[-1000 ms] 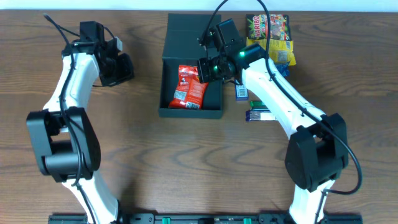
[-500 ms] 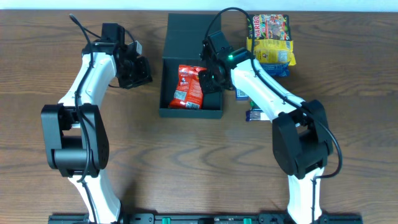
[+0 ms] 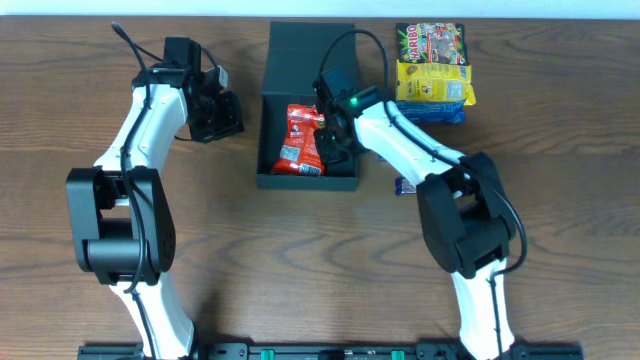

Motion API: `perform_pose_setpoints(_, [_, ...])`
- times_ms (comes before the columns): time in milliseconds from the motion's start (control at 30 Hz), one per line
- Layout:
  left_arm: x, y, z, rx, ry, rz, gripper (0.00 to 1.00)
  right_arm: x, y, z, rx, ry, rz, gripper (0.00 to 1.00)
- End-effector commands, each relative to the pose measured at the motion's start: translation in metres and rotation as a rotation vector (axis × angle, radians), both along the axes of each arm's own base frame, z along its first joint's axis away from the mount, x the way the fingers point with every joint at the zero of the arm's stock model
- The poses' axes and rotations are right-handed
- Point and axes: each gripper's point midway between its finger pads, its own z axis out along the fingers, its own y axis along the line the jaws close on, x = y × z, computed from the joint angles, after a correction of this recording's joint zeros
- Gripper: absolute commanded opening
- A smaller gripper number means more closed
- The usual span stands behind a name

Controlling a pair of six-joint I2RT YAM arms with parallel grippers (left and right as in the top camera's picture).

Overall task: Pack container
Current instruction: 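Open the right gripper and push the red bag down inside, then withdraw the right gripper from the box toward the yellow bag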

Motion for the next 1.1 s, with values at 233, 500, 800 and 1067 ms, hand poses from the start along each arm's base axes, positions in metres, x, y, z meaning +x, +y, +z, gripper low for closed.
perform_pose_setpoints(233, [0.000,-0.009,-0.011,0.024,0.022,-0.017,0.06,0.006,0.023,-0.007,0.057,-0.029,0.031,0.01])
perform_pose_setpoints(500, [0.000,-0.010,-0.011,0.024,0.022,-0.018,0.06,0.001,0.047,-0.003,0.106,-0.053,0.109,0.01])
perform_pose_setpoints(800, [0.000,-0.010,-0.011,0.024,0.022,-0.019,0.06,0.000,0.060,0.001,0.151,-0.060,0.138,0.01])
perform_pose_setpoints(1067, [0.000,-0.011,-0.011,0.021,0.023,-0.020,0.06,0.020,0.052,0.061,0.165,-0.115,0.135,0.01])
